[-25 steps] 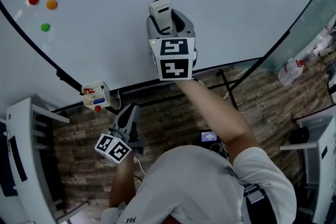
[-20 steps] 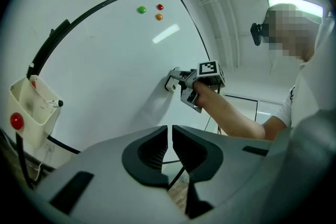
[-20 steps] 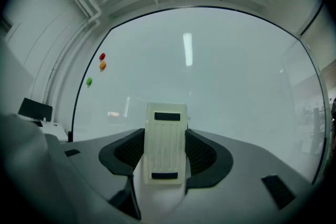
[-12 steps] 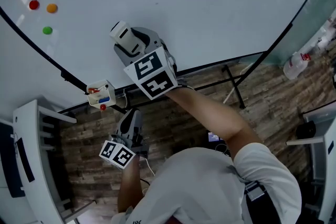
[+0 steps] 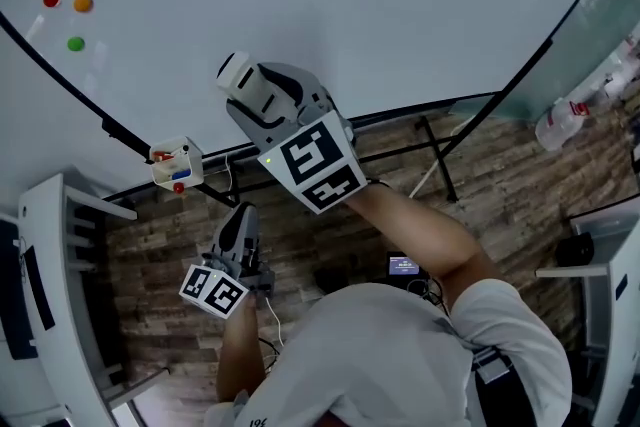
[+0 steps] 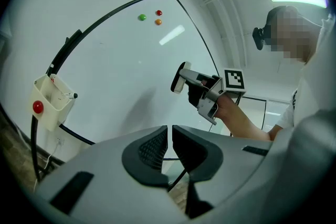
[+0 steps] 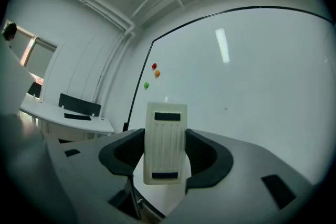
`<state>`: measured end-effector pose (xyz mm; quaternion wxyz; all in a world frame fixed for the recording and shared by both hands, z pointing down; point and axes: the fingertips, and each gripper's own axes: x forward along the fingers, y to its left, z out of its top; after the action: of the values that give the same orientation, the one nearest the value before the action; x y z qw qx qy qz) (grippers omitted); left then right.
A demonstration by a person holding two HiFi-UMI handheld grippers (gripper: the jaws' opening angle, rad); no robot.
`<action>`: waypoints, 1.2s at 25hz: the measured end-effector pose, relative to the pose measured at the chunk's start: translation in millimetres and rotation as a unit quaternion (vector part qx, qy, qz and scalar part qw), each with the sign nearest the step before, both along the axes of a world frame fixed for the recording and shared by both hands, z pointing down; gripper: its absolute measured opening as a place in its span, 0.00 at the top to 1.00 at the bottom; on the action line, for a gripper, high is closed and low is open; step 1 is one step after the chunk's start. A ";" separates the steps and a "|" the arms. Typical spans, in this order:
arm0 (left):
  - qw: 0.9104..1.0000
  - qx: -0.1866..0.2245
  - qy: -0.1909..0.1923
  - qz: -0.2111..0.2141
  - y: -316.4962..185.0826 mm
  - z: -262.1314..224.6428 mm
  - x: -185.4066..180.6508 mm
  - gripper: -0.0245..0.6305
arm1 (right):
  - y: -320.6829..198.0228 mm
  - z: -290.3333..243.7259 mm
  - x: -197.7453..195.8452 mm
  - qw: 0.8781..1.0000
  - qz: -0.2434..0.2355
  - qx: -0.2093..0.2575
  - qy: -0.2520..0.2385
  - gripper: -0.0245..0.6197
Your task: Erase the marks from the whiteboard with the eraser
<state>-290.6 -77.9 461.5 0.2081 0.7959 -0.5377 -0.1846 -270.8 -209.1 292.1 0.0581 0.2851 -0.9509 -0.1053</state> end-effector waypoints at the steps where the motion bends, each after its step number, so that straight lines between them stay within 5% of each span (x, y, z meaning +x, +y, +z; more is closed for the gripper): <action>1: 1.000 0.002 -0.002 -0.003 1.3 -2.4 5.3 0.93 | 2.0 1.6 9.1 1.000 -0.001 -0.002 0.000 0.56; 18: 0.999 0.019 -0.037 0.026 36.4 -34.9 165.1 0.93 | 13.0 -0.2 254.4 0.996 0.088 -0.005 -0.021 0.56; 30: 0.997 0.030 -0.050 0.048 58.6 -50.1 227.8 0.93 | 35.3 -2.9 363.5 0.990 0.134 -0.002 -0.040 0.56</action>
<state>-62.8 -19.2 411.4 0.1649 0.8350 -0.5030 -0.1503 92.7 -173.8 289.2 0.0340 0.4139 -0.9059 -0.0835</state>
